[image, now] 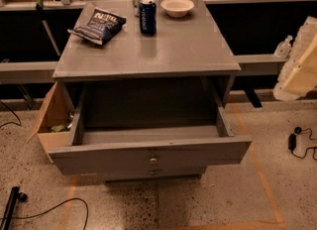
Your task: Place pepsi can into top drawer
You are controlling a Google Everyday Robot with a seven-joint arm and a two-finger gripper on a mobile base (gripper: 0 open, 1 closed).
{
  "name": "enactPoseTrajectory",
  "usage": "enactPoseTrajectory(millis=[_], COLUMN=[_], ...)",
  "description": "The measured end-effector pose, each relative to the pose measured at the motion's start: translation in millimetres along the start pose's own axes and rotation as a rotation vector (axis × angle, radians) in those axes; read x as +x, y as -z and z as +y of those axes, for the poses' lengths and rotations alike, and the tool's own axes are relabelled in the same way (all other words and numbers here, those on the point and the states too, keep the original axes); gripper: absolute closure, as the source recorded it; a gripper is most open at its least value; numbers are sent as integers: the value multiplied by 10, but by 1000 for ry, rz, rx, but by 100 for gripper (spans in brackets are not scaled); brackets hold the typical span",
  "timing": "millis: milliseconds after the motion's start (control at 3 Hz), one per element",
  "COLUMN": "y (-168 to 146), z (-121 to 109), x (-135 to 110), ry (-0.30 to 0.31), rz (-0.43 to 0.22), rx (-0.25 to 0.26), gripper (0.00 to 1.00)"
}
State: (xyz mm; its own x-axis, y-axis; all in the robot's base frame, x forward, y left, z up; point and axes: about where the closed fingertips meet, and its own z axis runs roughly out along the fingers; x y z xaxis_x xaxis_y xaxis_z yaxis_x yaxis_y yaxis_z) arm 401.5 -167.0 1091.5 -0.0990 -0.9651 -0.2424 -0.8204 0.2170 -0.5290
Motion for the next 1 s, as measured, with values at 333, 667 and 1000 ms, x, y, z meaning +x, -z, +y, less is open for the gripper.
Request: enactPoseTrajectory(millis=[333, 667, 1000], y=[0, 1, -69], z=[0, -1, -130], x=[0, -2, -301], ry=[0, 0, -67], rz=[0, -1, -110], rx=[0, 0, 28], gripper=[0, 0, 0])
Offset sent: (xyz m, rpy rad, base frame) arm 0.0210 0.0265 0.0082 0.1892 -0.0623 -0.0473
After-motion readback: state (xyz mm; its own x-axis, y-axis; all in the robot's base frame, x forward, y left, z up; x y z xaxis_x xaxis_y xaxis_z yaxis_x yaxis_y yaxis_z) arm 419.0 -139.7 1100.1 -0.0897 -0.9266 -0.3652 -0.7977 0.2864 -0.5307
